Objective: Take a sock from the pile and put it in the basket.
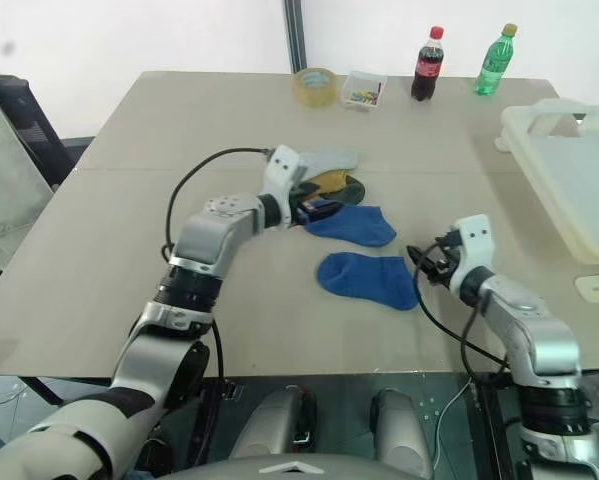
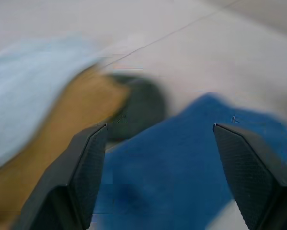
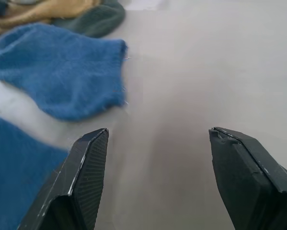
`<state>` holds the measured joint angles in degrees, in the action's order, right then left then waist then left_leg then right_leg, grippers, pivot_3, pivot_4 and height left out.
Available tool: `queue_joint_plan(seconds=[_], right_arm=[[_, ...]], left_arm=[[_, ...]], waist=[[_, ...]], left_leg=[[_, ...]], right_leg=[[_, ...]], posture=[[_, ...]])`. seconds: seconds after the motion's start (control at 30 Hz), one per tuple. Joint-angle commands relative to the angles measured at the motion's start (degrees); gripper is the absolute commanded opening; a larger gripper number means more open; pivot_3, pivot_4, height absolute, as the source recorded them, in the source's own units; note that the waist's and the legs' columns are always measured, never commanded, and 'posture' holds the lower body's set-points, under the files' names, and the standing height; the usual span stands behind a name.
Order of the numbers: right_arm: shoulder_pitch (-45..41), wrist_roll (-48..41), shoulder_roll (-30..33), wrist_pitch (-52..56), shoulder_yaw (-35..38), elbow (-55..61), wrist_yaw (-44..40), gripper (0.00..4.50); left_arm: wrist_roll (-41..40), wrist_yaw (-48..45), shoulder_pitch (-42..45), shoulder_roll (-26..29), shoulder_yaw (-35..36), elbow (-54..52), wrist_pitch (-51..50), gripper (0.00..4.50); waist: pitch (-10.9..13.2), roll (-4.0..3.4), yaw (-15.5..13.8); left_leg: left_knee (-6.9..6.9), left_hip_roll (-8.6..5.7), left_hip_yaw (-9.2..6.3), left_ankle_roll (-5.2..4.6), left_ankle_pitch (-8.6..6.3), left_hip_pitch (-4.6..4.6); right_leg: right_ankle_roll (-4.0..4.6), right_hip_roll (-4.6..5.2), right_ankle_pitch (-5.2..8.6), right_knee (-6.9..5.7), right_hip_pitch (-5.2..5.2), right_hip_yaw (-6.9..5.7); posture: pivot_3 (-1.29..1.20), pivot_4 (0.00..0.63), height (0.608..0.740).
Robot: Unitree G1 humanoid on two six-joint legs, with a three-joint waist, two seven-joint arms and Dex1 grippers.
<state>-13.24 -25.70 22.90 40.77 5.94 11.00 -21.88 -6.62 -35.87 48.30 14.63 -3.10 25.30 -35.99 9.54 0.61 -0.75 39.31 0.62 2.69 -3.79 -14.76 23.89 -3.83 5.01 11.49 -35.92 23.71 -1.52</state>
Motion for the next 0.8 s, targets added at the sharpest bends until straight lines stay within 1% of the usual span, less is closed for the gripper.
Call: queue_joint_plan(seconds=[0.03,0.23,0.3,0.4,0.43,0.47,0.5,0.57,0.67,0.8], right_arm=[[-2.55,-0.42,-2.36,0.74,-0.55,-1.17,0.79,3.43],[-4.62,-0.3,-5.9,2.8,-1.85,-3.91,1.31,3.43],[-4.91,-0.44,-6.48,3.32,-1.7,-4.15,1.48,2.87],[-5.32,-0.23,-6.81,3.1,-1.4,-4.29,1.49,1.75],[-5.35,-0.19,-6.79,2.94,-1.38,-4.24,1.34,1.49],[-5.34,-0.19,-6.74,2.79,-1.44,-4.19,1.08,0.92],[-5.4,-0.19,-6.81,2.79,-1.53,-4.17,1.04,0.51],[-5.6,0.05,-7.05,2.67,-1.93,-4.3,1.07,0.15],[-5.78,0.76,-7.24,2.36,-2.59,-4.49,0.93,0.15],[-5.27,0.83,-6.71,1.46,-3.05,-3.37,-0.36,0.15]], left_arm=[[0.6,0.69,1.19,1.18,0.73,4.77,2.45,3.73],[0.04,-0.13,-0.91,0.89,-0.12,5.07,1.39,3.73],[0.11,-0.11,-1.46,0.67,-0.36,4.73,1.16,3.84],[-0.03,-0.2,-2.33,0.46,-0.58,3.72,0.56,3.84],[-0.09,-0.3,-2.63,0.46,-0.68,3.2,0.22,3.84],[-0.12,-0.46,-2.94,0.5,-0.83,2.62,-0.13,3.84],[-0.16,-0.75,-3.22,0.6,-1.01,2.13,-0.43,3.84],[0.05,-1.29,-3.71,0.9,-1.63,1.22,-1.07,3.84],[1.72,-1.37,-4.15,1.73,-3.51,0.26,-1.45,3.84],[5.51,-0.85,-4.58,3.68,-7.75,-2.93,0.54,3.84]], waist=[[0.01,0.01,-0.12],[-0.01,0.01,0.07],[-0.02,0.01,0.13],[-0.03,-0.02,0.14],[-0.04,-0.02,0.15],[-0.04,-0.02,0.16],[-0.04,-0.03,0.15],[-0.04,-0.02,0.14],[-0.04,-0.03,0.16],[-0.04,-0.03,0.21]], left_leg=[[-0.03,-0.01,-0.03,0.01,0.0,0.02],[-0.03,-0.02,-0.01,0.03,0.02,0.0],[-0.03,0.0,-0.02,0.02,0.01,-0.05],[-0.03,0.01,-0.03,0.04,0.02,-0.09],[-0.03,0.01,-0.02,0.05,0.02,-0.09],[-0.03,0.01,-0.01,0.05,0.02,-0.09],[-0.03,0.01,-0.01,0.05,0.02,-0.09],[-0.03,0.01,-0.01,0.05,0.03,-0.08],[-0.03,0.01,-0.01,0.05,0.03,-0.08],[-0.03,0.0,0.0,0.05,0.03,-0.1]], right_leg=[[0.0,0.01,0.0,0.0,0.0,-0.04],[0.0,0.04,-0.01,0.0,-0.02,-0.04],[0.0,0.02,-0.01,-0.04,-0.03,-0.04],[0.01,0.02,-0.01,-0.11,-0.04,-0.04],[0.01,0.02,-0.01,-0.12,-0.04,-0.03],[0.01,0.02,-0.01,-0.12,-0.04,-0.02],[0.01,0.02,-0.01,-0.12,-0.03,-0.02],[0.01,0.02,-0.01,-0.11,-0.03,-0.02],[0.01,0.02,-0.01,-0.11,-0.03,-0.02],[0.01,0.02,-0.01,-0.11,-0.04,-0.01]], posture=[[0.0,0.15,0.74],[0.0,0.15,0.74],[0.0,0.15,0.74],[0.0,0.15,0.74],[0.0,0.15,0.74],[0.0,0.15,0.74],[0.0,0.15,0.74],[0.0,0.15,0.74],[0.0,0.15,0.74],[0.0,0.15,0.74]])
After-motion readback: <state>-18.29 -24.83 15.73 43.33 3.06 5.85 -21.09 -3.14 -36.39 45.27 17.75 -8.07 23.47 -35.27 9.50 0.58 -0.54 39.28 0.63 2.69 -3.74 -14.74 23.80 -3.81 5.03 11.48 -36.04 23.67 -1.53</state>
